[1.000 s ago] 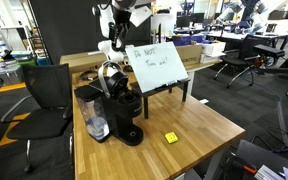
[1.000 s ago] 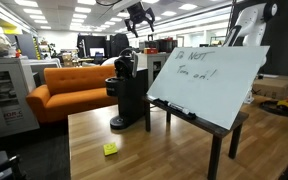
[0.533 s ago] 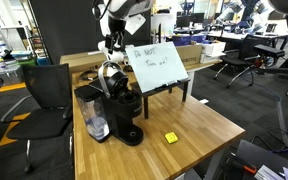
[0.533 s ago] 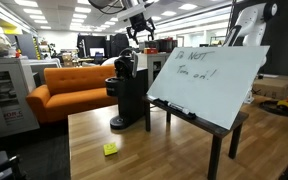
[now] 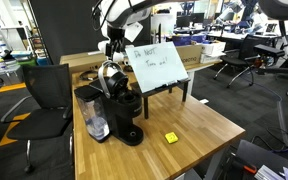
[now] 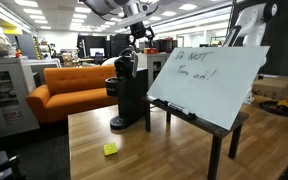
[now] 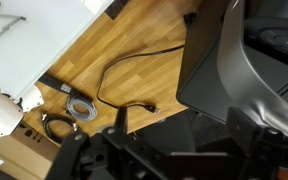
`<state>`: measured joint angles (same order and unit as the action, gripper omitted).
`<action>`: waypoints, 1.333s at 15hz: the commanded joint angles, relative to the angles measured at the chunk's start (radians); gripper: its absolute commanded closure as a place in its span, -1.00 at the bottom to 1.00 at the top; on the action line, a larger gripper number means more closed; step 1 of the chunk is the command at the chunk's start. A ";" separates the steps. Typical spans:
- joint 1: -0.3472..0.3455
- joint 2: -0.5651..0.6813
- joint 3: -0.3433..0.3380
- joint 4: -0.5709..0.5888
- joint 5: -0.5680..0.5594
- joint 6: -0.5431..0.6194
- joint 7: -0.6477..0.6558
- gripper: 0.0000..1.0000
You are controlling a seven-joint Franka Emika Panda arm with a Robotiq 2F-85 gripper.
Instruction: Close the coffeemaker
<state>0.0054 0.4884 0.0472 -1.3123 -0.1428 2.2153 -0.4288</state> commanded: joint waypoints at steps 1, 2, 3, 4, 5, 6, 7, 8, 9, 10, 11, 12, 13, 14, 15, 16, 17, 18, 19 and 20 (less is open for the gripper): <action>-0.020 -0.015 0.030 -0.023 0.037 -0.032 -0.068 -1.00; -0.021 -0.020 0.034 -0.033 0.044 -0.032 -0.081 -1.00; -0.023 -0.023 0.038 -0.040 0.051 -0.034 -0.093 -1.00; -0.026 -0.026 0.041 -0.043 0.058 -0.037 -0.105 -0.50; -0.029 -0.029 0.046 -0.048 0.067 -0.041 -0.121 -0.47; -0.032 -0.035 0.050 -0.057 0.075 -0.038 -0.135 -0.32; -0.034 -0.040 0.054 -0.062 0.084 -0.041 -0.148 -0.20; -0.037 -0.047 0.058 -0.070 0.092 -0.044 -0.163 -0.04; -0.038 -0.052 0.060 -0.076 0.099 -0.048 -0.174 0.07; -0.039 -0.057 0.060 -0.083 0.104 -0.048 -0.185 0.24; -0.041 -0.064 0.063 -0.090 0.111 -0.051 -0.197 0.35; -0.042 -0.071 0.064 -0.098 0.118 -0.053 -0.207 0.52; -0.043 -0.078 0.065 -0.106 0.123 -0.056 -0.216 0.63; -0.044 -0.086 0.067 -0.117 0.130 -0.061 -0.225 0.80; -0.043 -0.093 0.067 -0.129 0.134 -0.061 -0.233 0.91; -0.044 -0.104 0.070 -0.146 0.141 -0.064 -0.245 0.98; -0.043 -0.115 0.070 -0.164 0.147 -0.064 -0.254 1.00; -0.043 -0.126 0.073 -0.182 0.153 -0.066 -0.266 1.00; -0.042 -0.140 0.073 -0.200 0.155 -0.066 -0.275 1.00; -0.042 -0.155 0.075 -0.218 0.160 -0.068 -0.290 1.00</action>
<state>-0.0183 0.3949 0.0969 -1.4369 -0.0227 2.1850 -0.6607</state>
